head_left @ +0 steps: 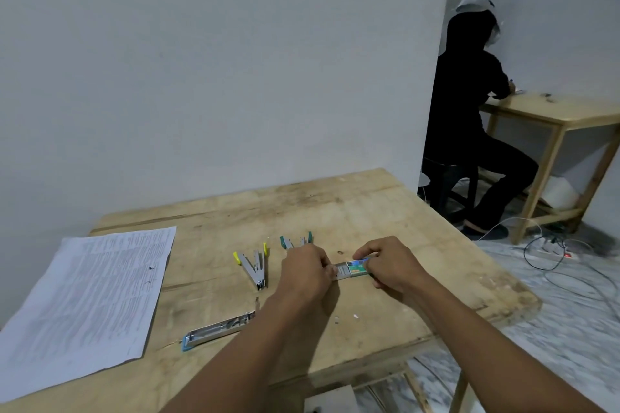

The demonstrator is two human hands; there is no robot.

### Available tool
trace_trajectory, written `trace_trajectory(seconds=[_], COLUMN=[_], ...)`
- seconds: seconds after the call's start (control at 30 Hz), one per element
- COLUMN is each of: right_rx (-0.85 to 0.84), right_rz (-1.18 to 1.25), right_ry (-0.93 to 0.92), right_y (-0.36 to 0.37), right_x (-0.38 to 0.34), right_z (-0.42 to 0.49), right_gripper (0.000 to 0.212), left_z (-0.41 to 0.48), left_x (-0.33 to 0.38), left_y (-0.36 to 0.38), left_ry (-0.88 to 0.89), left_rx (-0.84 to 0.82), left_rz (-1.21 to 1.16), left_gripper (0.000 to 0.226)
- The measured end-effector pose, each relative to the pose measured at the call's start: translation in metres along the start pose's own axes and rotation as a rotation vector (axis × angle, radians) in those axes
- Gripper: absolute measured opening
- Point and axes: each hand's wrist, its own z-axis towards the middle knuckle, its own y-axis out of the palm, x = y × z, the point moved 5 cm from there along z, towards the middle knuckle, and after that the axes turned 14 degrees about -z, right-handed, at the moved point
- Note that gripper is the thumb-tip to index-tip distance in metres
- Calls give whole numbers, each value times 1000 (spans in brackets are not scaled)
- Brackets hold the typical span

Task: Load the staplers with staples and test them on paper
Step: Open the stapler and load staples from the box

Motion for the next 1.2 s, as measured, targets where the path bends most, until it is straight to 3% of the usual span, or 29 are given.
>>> trace_trajectory(seconds=[0.17, 0.3, 0.57, 0.7, 1.0, 1.2], right_rx=[-2, 11, 14, 9, 34, 30], right_rz=[-25, -18, -3, 2, -34, 6], right_ry=[-12, -16, -35, -46, -56, -56], right_y=[2, 2, 5, 7, 9, 8], right_x=[-3, -1, 5, 6, 8, 7], right_z=[-5, -4, -1, 2, 3, 5], right_gripper=[13, 10, 6, 7, 7, 4], left_z=[6, 9, 14, 6, 12, 11], left_x=[11, 15, 24, 33, 18, 18], left_y=[3, 4, 9, 7, 4, -9], left_ry=[-5, 31, 137, 216, 164, 77], left_rx=[-28, -35, -219, -208, -197, -81], left_rz=[119, 207, 441, 566, 235, -53], left_gripper=[21, 13, 24, 24, 14, 5])
